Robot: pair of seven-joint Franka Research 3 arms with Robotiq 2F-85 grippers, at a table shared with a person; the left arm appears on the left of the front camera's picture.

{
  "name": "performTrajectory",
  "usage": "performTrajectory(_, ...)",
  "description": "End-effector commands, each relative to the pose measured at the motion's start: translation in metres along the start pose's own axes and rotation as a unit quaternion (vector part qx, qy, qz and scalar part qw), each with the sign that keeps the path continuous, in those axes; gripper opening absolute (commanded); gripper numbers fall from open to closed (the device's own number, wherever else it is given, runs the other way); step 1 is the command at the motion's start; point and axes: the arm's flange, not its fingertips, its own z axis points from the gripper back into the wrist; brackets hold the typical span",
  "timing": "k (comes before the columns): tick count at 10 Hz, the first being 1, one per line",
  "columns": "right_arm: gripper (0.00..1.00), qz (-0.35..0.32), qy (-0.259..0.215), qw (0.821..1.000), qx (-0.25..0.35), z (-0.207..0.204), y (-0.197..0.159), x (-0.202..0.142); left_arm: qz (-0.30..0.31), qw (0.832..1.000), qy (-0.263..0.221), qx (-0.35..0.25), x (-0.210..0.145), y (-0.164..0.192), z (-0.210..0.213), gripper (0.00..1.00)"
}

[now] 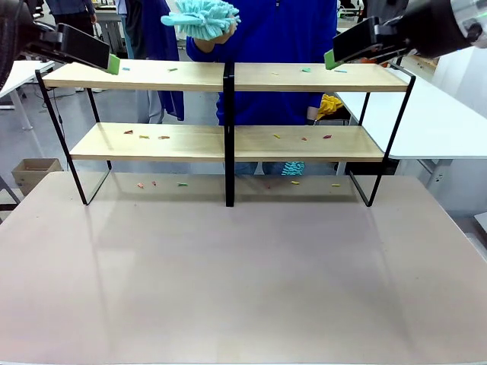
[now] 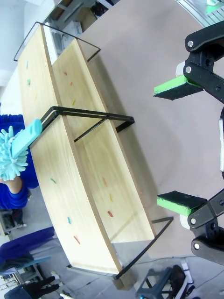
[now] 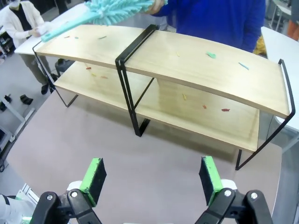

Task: Clean the shelves.
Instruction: Pick up the Duster when the human hands it over.

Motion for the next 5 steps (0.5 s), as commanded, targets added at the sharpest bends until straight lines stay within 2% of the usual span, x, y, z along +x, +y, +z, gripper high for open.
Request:
performTrajectory(1,1.00,0.003,-0.001,1.000,0.004,-0.0004,-0.0070,0.0007,-0.003,1.000,-0.002,0.001,0.0004,-0.0011,0.0000,1.00)
performTrajectory(5,1.00,-0.004,0.005,1.000,0.009,-0.0089,-0.0089,-0.0002,-0.003,1.000,-0.002,0.001,0.0004,-0.0011,0.0000,1.00)
